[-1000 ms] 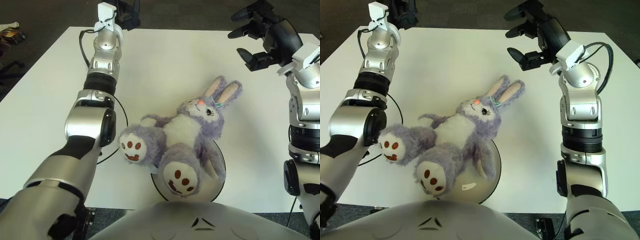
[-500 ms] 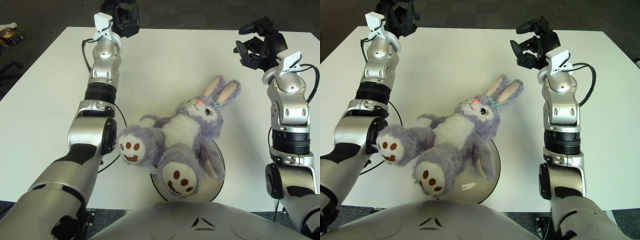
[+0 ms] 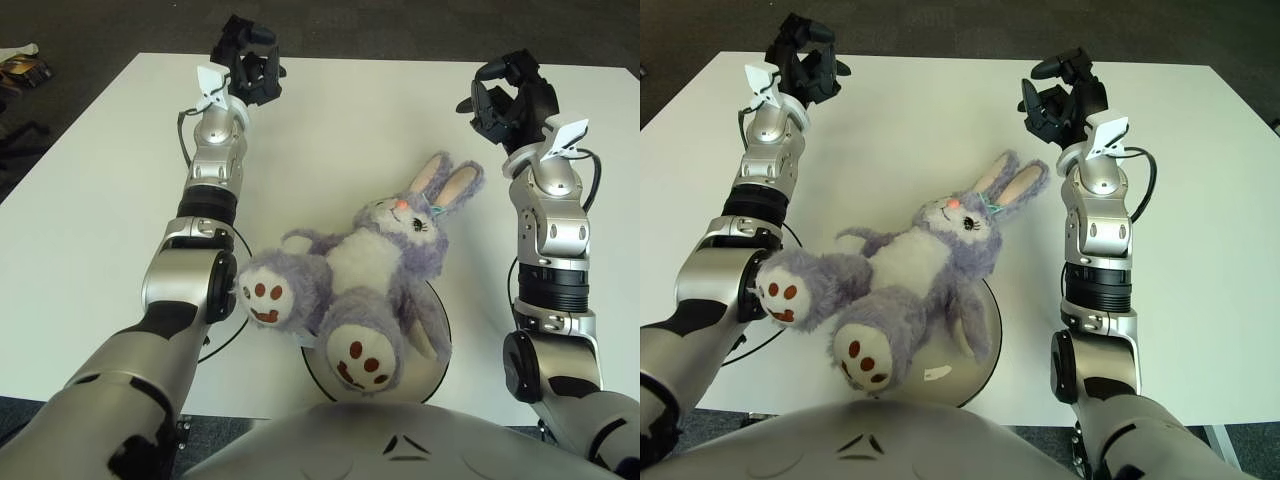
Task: Put the doll into the plate.
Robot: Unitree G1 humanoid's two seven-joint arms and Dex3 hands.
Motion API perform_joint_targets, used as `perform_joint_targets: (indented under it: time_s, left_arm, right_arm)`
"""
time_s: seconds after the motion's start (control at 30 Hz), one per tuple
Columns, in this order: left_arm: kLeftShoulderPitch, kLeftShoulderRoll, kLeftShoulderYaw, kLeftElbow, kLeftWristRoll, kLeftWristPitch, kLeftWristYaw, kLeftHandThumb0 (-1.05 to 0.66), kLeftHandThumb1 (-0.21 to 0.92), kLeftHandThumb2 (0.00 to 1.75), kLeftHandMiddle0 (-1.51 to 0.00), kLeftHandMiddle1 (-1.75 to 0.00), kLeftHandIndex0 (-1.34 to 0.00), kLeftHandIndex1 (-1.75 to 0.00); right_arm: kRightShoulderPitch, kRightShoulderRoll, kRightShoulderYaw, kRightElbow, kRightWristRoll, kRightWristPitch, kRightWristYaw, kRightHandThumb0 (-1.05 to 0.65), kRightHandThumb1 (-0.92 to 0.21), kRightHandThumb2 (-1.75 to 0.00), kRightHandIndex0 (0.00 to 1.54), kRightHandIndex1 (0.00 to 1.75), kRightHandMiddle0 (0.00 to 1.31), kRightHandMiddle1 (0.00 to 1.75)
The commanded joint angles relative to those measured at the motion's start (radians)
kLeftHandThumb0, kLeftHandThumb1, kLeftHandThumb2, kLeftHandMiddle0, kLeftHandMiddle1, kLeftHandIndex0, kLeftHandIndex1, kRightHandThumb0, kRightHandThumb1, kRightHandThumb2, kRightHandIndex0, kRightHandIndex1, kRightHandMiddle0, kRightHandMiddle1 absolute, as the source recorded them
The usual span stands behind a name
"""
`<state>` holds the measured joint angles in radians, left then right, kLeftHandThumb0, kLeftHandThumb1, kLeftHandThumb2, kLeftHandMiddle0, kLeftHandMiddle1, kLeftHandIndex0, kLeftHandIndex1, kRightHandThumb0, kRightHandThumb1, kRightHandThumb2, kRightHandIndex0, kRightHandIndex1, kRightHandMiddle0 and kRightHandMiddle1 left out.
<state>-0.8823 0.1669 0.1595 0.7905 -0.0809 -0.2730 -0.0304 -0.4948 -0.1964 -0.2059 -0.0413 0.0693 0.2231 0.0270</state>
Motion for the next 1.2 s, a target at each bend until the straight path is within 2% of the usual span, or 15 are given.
perform_joint_targets:
  time_s: [0.0, 0.23, 0.47, 0.73, 0.9, 1.17]
  left_arm:
    - [0.023, 0.000, 0.010, -0.005, -0.010, -0.023, -0.009, -0.01, 0.42, 1.11, -0.63, -1.48, -0.37, -1.75]
    - [0.064, -0.015, 0.008, -0.013, 0.003, -0.074, 0.020, -0.01, 0.46, 1.06, -0.60, -1.46, -0.37, -1.75]
    - [0.126, -0.022, -0.002, -0.083, 0.014, -0.053, 0.028, -0.01, 0.48, 1.03, -0.58, -1.45, -0.37, -1.75]
    - [0.165, -0.020, 0.002, -0.080, 0.000, -0.059, -0.003, -0.01, 0.47, 1.06, -0.56, -1.49, -0.38, -1.75]
    - [0.173, -0.026, 0.012, -0.057, -0.017, -0.061, -0.016, -0.01, 0.44, 1.10, -0.56, -1.52, -0.39, -1.75]
    - [0.196, -0.032, 0.006, -0.064, -0.009, -0.052, -0.003, -0.01, 0.40, 1.16, -0.58, -1.57, -0.39, -1.75]
  right_arm:
    - [0.005, 0.010, -0.020, 0.015, 0.018, -0.039, -0.017, -0.01, -0.68, -0.76, 0.45, 1.42, 0.29, 1.75]
    - [0.029, 0.034, -0.031, 0.057, 0.010, -0.131, -0.049, -0.01, -0.64, -0.83, 0.42, 1.44, 0.35, 1.74]
    - [0.028, 0.033, -0.056, 0.169, 0.029, -0.251, -0.042, -0.01, -0.56, -0.95, 0.40, 1.49, 0.43, 1.75]
    - [0.045, 0.039, -0.069, 0.281, 0.049, -0.365, -0.031, -0.01, -0.49, -1.04, 0.44, 1.49, 0.48, 1.75]
    - [0.038, 0.027, -0.084, 0.351, 0.074, -0.398, -0.013, -0.01, -0.42, -1.11, 0.53, 1.46, 0.50, 1.75]
    - [0.036, 0.017, -0.100, 0.389, 0.100, -0.397, 0.002, -0.01, -0.32, -1.23, 0.62, 1.45, 0.55, 1.75]
